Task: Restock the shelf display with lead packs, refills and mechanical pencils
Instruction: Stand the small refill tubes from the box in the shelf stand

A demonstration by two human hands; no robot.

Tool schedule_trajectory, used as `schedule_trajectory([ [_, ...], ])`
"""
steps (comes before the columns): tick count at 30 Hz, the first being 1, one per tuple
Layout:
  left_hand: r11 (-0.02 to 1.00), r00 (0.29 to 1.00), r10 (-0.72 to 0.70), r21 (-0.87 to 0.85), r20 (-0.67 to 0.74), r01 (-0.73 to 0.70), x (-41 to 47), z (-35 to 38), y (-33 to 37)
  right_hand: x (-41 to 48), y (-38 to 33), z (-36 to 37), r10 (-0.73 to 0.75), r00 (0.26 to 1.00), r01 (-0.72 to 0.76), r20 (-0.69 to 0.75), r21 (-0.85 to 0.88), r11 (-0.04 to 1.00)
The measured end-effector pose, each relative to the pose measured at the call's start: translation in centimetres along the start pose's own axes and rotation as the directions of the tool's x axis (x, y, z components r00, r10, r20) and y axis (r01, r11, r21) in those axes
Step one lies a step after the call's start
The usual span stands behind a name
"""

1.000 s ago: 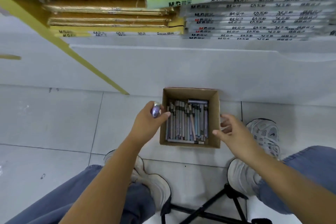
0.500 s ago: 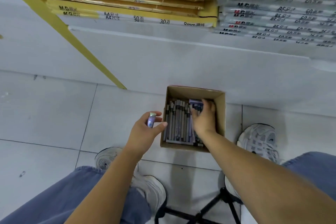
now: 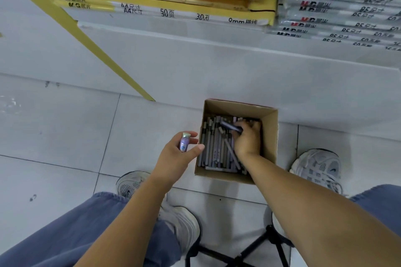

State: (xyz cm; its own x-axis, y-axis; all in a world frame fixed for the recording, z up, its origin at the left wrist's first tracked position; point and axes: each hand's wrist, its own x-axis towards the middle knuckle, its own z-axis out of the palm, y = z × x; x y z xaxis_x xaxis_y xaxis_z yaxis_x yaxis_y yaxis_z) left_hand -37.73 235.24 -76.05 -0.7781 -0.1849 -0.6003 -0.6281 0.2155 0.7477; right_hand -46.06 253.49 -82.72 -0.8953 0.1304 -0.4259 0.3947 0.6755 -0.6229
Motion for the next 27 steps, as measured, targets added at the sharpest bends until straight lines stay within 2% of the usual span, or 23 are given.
schedule_trajectory([
  [2,1.000,1.000,-0.001,0.022,-0.003,0.001,0.0,-0.1,0.2,-0.2,-0.2,-0.4,-0.002,1.000,0.003,0.016,-0.030,1.000],
  [5,0.998,1.000,-0.008,0.068,-0.006,0.009,-0.1,-0.4,1.0,-1.6,-1.4,-1.3,-0.102,0.993,0.108,0.062,-0.097,0.989],
  [8,0.994,0.998,0.029,0.103,-0.050,-0.024,-0.6,-0.7,2.7,-4.1,-3.5,-3.5,-0.195,0.963,0.183,0.188,0.081,0.980],
  [10,0.996,0.991,0.084,0.045,-0.103,-0.080,-1.4,-0.9,4.6,-5.9,-5.0,-6.2,-0.293,0.928,0.262,0.229,0.156,0.952],
  [12,0.987,0.980,0.160,0.003,-0.118,-0.161,-2.5,-1.1,7.0,-7.5,-6.6,-9.4,-0.406,0.884,0.370,0.234,0.183,0.911],
  [16,0.948,0.949,0.314,-0.046,-0.020,-0.315,-5.9,-1.8,11.8,-10.6,-10.3,-15.3,-0.600,0.791,0.561,0.121,0.248,0.790],
  [22,0.864,0.872,0.489,-0.116,-0.031,-0.489,-12.2,-4.5,18.7,-13.9,-14.9,-22.2,-0.617,0.786,0.476,0.051,0.587,0.655],
  [27,0.792,0.799,0.600,-0.104,-0.052,-0.602,-16.4,-6.4,24.1,-16.2,-19.0,-26.9,-0.686,0.727,0.490,-0.025,0.719,0.493],
])
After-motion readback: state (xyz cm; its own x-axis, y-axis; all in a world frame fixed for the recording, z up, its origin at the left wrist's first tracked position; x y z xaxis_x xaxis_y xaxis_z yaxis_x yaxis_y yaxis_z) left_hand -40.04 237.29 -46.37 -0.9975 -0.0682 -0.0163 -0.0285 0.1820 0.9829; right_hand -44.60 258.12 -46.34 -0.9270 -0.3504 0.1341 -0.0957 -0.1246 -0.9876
